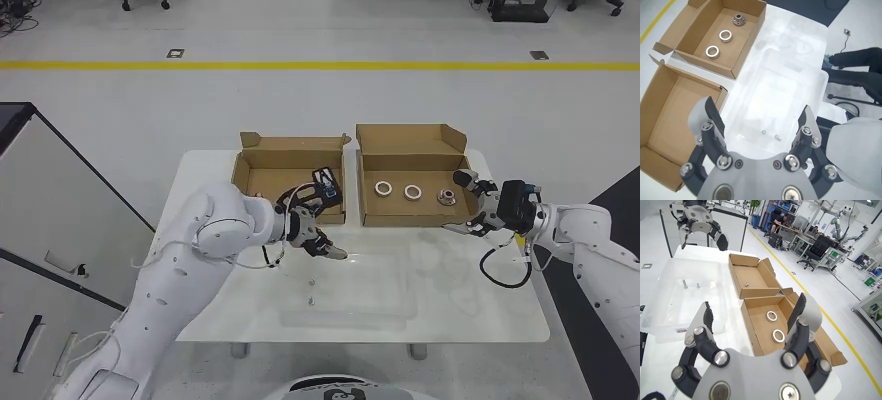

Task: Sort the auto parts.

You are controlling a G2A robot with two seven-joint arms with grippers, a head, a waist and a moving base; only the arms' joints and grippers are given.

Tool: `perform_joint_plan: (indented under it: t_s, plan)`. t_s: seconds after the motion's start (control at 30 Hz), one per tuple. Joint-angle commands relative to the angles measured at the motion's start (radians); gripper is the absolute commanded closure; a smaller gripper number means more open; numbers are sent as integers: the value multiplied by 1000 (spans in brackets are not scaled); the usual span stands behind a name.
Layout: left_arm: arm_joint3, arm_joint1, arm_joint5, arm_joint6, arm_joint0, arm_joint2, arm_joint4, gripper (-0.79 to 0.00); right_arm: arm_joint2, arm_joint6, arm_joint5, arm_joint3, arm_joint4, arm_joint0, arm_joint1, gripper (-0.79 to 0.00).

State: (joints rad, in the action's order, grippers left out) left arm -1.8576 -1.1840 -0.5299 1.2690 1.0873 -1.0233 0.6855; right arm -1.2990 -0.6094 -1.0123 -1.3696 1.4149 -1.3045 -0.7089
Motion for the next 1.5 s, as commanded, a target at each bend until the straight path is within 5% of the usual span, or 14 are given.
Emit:
perform_joint_plan:
  t_s: [0.0, 0.33, 0.7, 1.07, 1.47]
  plan:
    - [-13, 5, 72, 93, -34, 59, 2, -785, 0, -1, 0, 0, 0, 0, 0, -785]
    - [54, 30, 285, 267, -244, 345, -90, -785, 0, -1, 0, 0, 0, 0, 0, -785]
    - [53, 30, 304, 262, -247, 369, -52, -785, 0, -1, 0, 0, 0, 0, 0, -785]
    - [62, 35, 289, 267, -320, 555, 56, -785, 0, -1, 0, 0, 0, 0, 0, -785]
    - [42, 39, 262, 267, -310, 580, 85, -785, 0, -1, 0, 0, 0, 0, 0, -785]
